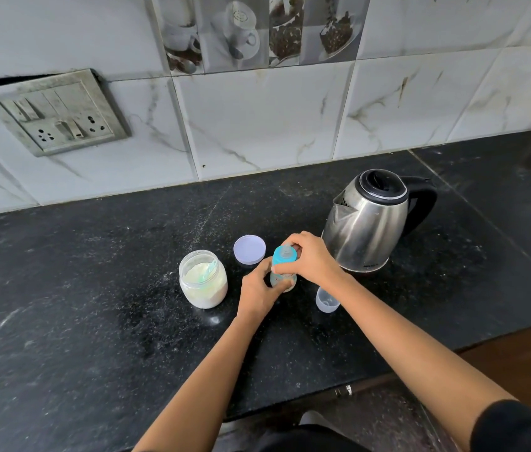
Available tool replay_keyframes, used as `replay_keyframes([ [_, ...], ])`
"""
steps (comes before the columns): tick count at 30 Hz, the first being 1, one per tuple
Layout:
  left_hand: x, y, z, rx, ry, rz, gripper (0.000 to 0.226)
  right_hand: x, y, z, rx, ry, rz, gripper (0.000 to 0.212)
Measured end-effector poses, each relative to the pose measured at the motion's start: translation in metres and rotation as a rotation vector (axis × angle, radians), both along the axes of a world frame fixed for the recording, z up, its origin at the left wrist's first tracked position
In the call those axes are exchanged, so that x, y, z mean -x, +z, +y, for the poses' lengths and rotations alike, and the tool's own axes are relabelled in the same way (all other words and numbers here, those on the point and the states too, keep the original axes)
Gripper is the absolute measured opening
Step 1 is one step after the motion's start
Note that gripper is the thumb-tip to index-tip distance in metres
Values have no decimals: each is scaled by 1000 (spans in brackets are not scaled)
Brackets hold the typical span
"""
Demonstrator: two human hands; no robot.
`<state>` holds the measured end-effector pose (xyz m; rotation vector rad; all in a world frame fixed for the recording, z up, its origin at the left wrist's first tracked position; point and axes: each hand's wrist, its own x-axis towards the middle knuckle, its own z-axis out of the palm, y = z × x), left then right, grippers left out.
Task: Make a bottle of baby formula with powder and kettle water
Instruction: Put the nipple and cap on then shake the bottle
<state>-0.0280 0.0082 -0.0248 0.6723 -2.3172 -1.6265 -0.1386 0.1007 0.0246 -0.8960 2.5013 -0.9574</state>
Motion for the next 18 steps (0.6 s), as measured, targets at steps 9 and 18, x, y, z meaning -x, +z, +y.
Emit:
replay_keyframes([
  [9,1,-4,-2,27,-3,-8,54,16,19,12,1,336,-76,55],
  [18,0,-3,-1,12,7,-12,55,12,13,9,4,204,-50,46],
])
